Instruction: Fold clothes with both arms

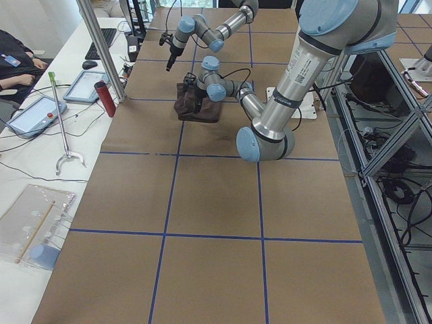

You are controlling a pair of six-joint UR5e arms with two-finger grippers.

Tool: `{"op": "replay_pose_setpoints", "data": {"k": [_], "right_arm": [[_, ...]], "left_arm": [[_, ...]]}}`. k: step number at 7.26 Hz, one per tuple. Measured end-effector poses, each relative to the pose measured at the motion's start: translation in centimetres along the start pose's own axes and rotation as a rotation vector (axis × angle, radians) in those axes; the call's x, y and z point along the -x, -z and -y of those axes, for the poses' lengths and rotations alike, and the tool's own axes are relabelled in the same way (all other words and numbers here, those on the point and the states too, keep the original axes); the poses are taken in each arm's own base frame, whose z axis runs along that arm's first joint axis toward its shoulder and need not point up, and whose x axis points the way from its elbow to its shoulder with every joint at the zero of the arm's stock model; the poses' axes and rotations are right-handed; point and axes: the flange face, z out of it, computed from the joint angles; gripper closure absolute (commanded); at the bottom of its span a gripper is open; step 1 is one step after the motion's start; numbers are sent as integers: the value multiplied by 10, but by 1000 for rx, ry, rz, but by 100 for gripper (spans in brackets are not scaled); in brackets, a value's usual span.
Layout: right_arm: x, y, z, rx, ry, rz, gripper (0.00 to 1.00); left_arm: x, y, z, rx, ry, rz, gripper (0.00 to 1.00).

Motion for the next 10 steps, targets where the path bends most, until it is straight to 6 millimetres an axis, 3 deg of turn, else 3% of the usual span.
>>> {"op": "replay_pose_setpoints", "data": {"k": [3,5,8,10], "right_arm": [[-3,-2,-2,3,0,-2,0],[-4,-3,-3,4,1,-3,0],[-8,-6,-4,6,2,-9,0],[-9,-7,-6,9,0,-10,0]], "left_arm": [[-4,-22,7,-10,7,44,0],[-8,-32,27,-28,19,67,0],[-4,-58,99,-69,51,126,0],[23,-63,143,-108,17,136,0]]}}
